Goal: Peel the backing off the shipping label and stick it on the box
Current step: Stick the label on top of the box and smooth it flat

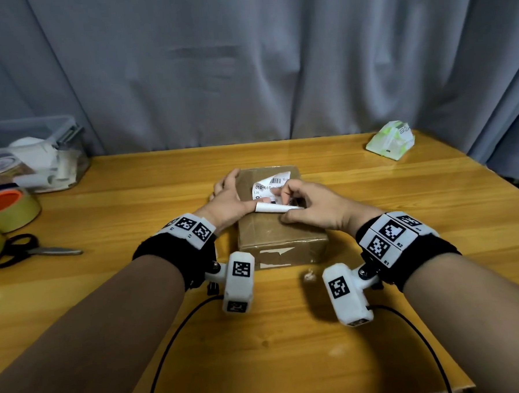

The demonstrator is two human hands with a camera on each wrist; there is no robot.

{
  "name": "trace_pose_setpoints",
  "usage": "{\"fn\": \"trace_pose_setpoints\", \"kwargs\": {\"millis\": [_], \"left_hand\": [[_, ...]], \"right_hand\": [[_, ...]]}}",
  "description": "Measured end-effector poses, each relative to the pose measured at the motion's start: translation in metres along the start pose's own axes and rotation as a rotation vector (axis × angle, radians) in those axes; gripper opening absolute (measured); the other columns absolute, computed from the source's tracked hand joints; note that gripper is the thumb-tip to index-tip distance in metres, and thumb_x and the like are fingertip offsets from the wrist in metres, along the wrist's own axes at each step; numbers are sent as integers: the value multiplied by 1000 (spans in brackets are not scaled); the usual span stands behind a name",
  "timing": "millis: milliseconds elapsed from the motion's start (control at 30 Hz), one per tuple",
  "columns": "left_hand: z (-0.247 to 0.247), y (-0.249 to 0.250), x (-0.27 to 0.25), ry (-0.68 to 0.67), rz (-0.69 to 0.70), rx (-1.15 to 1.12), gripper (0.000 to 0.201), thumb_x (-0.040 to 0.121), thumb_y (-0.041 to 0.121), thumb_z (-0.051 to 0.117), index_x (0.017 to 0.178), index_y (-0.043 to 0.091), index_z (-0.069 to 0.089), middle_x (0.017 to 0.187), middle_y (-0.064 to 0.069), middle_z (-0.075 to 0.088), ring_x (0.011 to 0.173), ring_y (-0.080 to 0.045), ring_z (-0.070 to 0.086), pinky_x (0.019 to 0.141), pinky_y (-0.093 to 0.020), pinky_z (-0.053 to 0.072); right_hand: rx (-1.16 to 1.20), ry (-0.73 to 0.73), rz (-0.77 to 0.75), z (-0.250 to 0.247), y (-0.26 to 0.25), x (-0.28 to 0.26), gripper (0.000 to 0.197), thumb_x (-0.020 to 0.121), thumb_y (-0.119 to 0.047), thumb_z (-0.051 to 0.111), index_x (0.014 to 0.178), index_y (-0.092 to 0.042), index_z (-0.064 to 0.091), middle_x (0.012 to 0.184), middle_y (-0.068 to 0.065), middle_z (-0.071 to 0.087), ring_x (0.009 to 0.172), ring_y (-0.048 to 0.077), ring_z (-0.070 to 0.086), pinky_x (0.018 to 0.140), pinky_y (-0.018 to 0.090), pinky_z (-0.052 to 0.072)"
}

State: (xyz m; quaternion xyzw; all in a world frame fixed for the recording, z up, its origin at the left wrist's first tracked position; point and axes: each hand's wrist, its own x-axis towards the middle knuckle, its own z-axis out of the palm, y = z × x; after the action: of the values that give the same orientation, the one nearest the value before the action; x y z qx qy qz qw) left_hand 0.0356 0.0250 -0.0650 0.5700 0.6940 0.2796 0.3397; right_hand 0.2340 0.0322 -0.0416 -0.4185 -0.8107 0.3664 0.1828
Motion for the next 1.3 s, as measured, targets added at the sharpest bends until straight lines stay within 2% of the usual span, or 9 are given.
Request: {"fn": "trace_pose_setpoints", "kwargs": {"millis": [100,200,400,533,667,733,833,933,1300], "left_hand": [[-1,-6,-5,-79,5,4,112,60,56,74,146,38,5,155,0,7,142,-25,17,118,-42,20],[-3,-7,-7,-92,3,40,105,68,52,72,147,35,5,156,-1,6,143,-23,16,119,-39,19],[-2,-1,-7,-41,55,56,95,69,63,64,145,33,15,153,-4,18,140,-27,24,115,-45,27],[0,-7,-10,-97,39,-86,96,64,67,64,143,39,18,154,-3,21,137,-23,30,113,-43,32],[2,-10,-10,-74,51,-150,79,78,55,61,143,38,21,153,-6,23,137,-25,31,114,-41,31],[5,-9,-10,-45,54,-116,67,87,50,51,144,36,20,153,-7,22,139,-26,27,115,-38,27],[6,-8,-9,-39,46,-67,61,91,49,44,145,36,19,154,-8,21,140,-26,25,113,-34,26],[3,-7,-7,-51,37,11,62,91,50,43,146,35,18,154,-8,22,141,-26,24,115,-35,23],[3,-5,-7,-55,30,139,63,92,51,38,147,34,13,157,-8,18,144,-29,18,118,-44,20]], "right_hand": [[120,23,-5,1,1,1,13,85,-18,64,79,-19,53,124,8,63,124,18,53,108,36,39],[179,121,-37,-3,-4,8,10,95,-18,50,86,-16,55,109,13,68,109,21,62,100,35,47],[-226,112,-91,-4,-7,34,10,84,-9,65,93,-9,70,89,-2,61,79,9,53,76,23,41],[-177,63,-113,-6,-5,35,24,79,-14,73,102,-8,71,78,-7,50,68,1,44,65,12,37],[-263,11,-138,-4,0,27,40,81,-27,70,119,-18,65,89,-7,43,95,8,45,93,20,38],[-359,-28,-122,1,0,22,42,88,-35,59,129,-26,56,117,0,47,122,18,38,110,34,28],[-488,-187,-65,7,-5,16,50,97,-40,38,146,-31,28,159,-5,18,147,15,9,119,33,1],[-591,-318,-49,5,-10,11,57,99,-45,23,150,-28,7,160,-6,-3,147,9,-6,118,30,-9],[-790,-441,78,17,-31,-3,77,90,-64,7,147,-19,-18,158,0,-21,146,14,-18,120,36,-10]]}}
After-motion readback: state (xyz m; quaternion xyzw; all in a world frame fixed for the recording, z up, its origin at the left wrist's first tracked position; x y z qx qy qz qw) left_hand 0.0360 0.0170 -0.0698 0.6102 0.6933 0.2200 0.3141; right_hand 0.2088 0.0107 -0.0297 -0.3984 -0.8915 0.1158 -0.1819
